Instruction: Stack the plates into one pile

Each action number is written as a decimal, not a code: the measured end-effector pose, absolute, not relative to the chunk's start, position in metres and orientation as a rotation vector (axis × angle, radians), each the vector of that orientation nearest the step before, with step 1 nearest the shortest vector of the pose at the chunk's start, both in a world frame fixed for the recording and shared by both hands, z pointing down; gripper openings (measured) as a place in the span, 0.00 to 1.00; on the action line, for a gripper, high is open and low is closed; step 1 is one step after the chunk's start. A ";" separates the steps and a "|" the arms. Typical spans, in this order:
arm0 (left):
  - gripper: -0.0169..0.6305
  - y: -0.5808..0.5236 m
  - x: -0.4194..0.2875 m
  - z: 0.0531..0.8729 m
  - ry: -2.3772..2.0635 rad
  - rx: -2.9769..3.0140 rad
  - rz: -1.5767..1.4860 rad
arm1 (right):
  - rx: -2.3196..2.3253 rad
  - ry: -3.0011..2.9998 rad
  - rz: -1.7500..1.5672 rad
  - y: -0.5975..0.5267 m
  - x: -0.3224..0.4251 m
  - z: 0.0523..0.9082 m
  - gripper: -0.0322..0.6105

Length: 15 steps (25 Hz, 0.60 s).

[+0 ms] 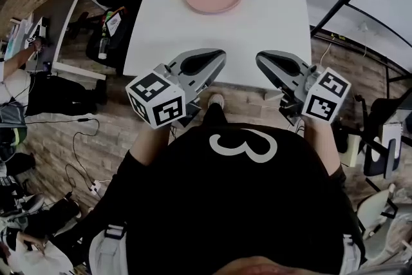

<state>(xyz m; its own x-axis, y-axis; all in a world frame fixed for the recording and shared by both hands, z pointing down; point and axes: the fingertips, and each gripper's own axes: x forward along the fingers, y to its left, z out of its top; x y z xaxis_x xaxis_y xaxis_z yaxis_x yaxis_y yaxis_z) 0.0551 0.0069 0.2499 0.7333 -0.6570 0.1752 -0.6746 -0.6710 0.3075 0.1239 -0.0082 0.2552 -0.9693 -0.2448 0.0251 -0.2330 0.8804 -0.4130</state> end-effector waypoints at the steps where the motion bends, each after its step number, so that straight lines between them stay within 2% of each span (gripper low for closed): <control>1: 0.05 0.013 0.061 0.248 -1.025 2.594 0.072 | -0.387 3.014 -0.651 -0.002 0.129 0.253 0.09; 15: 0.05 0.056 0.101 0.228 -1.009 2.680 0.070 | -0.485 3.043 -0.481 0.034 0.169 0.235 0.09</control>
<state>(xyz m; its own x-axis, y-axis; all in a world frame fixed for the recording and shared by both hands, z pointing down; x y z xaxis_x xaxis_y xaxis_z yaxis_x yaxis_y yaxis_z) 0.1007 0.0563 0.2276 0.7556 -0.6397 0.1412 -0.6531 -0.7186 0.2389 0.1687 0.0338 0.2346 -0.9513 -0.3073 0.0256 -0.3002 0.9040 -0.3045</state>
